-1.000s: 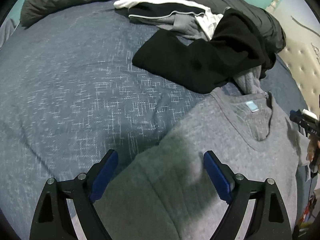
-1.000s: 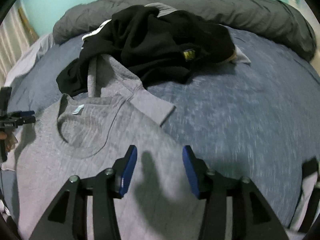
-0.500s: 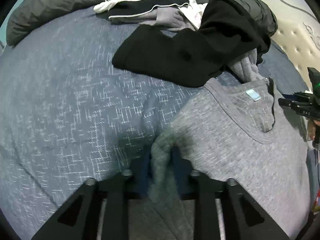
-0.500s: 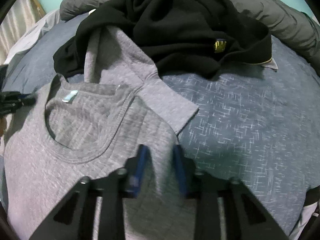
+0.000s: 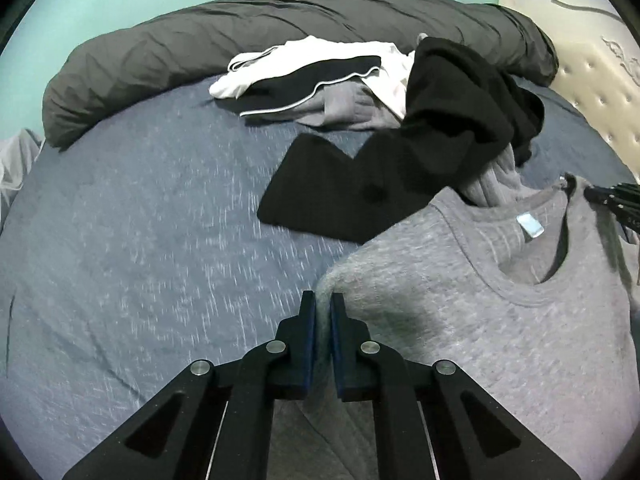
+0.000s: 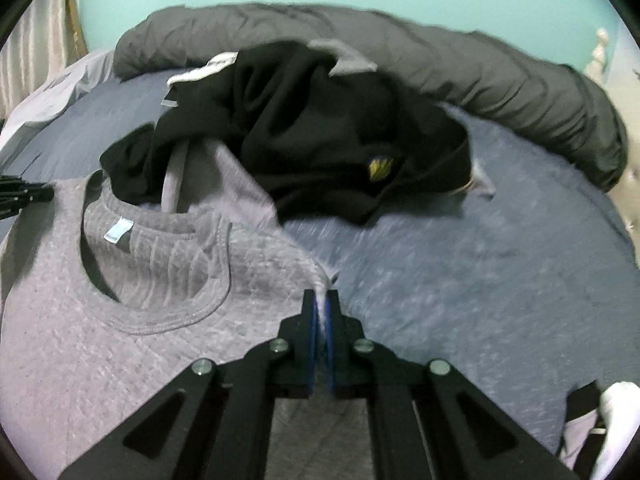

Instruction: Fold clothes

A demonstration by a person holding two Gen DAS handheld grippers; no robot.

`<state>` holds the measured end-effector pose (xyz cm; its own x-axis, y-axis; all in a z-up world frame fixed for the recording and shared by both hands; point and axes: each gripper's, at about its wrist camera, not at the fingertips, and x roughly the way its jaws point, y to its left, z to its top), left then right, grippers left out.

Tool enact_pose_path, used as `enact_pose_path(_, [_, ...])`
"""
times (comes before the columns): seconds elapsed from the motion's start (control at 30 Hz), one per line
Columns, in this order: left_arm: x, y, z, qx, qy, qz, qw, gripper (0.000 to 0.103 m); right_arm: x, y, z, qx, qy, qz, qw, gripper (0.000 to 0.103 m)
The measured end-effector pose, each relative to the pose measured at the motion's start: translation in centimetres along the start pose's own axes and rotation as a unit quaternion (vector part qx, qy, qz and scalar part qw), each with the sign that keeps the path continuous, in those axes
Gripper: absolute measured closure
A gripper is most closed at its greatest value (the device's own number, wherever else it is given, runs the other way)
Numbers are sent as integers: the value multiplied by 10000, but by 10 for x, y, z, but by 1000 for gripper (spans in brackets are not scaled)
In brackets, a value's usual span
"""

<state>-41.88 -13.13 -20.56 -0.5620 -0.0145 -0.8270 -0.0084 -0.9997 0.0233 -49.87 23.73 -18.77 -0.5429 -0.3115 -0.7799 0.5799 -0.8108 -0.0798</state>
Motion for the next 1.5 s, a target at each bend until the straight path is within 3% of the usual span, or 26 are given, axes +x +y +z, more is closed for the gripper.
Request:
enact_pose_path(0.4, [56,-3,5,-76,336,127,9993,97,57,-6,-1,213,389,-281,9986,100])
enact_pose_path(0.67, [76,-4,-1,-82,318,248,9992,99,86,-8,-12,417,519,-177,9976,98])
enact_pose_path(0.77, [67,4,1,-340,243,104,9991,92,72,-15,-10,674,310,-171,9971,91])
enact_pose_path(0.8, [62,8,2,-472,203,49,9987,82,65,-18,-10,771,228,-172,9966,87])
enact_pose_path(0.87, [45,20,3,-818,74,-28,9966,64,45,-25,-10,1076,-18,-202,9940,63])
enact_pose_path(0.97, [14,38,-5,-1261,-91,-233,9917,61,4,-27,-21,1523,-503,-33,9871,63])
enact_pose_path(1.1, [-34,44,-39,-1215,-127,-338,9919,58,-44,-9,-52,1920,-757,489,9773,63])
enact_pose_path(1.2, [-65,51,-78,-1211,-31,-384,9919,55,-77,15,-96,2253,-782,1038,9656,62])
enact_pose_path(1.27, [-83,56,-109,-1254,101,-365,9914,50,-90,34,-123,2340,-658,1263,9618,62])
enact_pose_path(1.4, [-105,67,-159,-1454,379,-266,9883,50,-109,74,-170,2161,-307,1399,9658,62])
enact_pose_path(1.5, [-120,71,-192,-1693,413,-206,9845,50,-121,90,-199,2357,-84,1562,9592,62])
